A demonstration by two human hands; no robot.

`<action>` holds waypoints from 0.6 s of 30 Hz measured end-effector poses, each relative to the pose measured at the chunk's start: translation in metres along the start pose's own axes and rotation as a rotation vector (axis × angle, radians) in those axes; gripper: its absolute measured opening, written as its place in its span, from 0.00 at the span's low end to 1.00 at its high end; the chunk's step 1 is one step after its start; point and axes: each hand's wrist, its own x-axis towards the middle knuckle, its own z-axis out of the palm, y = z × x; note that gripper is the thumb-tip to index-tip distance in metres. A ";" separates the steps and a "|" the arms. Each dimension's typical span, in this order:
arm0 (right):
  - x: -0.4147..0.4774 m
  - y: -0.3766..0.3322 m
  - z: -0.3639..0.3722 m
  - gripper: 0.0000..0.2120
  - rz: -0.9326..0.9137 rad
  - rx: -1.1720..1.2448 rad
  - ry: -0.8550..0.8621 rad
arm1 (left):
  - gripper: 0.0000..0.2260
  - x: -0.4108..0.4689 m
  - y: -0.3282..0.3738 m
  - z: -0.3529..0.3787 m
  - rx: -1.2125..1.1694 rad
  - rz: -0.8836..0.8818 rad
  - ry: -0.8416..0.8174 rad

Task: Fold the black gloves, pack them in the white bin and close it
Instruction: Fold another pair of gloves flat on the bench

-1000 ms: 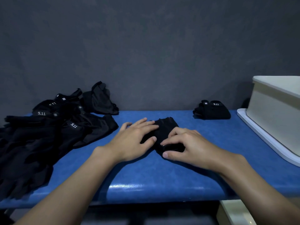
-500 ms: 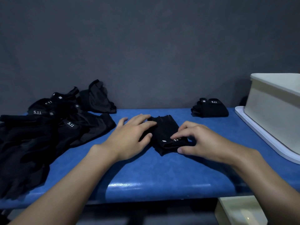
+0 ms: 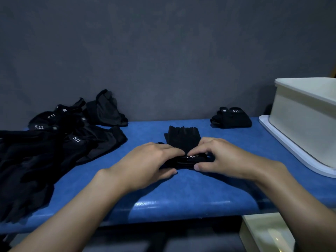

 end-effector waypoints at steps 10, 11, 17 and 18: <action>-0.006 -0.004 -0.001 0.23 0.053 0.046 0.051 | 0.16 0.002 -0.005 0.008 0.045 0.007 0.186; -0.005 -0.004 0.000 0.19 0.050 0.038 0.074 | 0.16 0.003 -0.005 0.008 0.033 0.007 0.199; -0.002 0.002 0.004 0.05 0.053 0.086 0.197 | 0.26 0.003 -0.005 0.009 -0.182 -0.069 0.135; -0.001 0.002 0.004 0.04 0.052 0.120 0.209 | 0.27 0.003 -0.006 0.010 -0.225 -0.063 0.127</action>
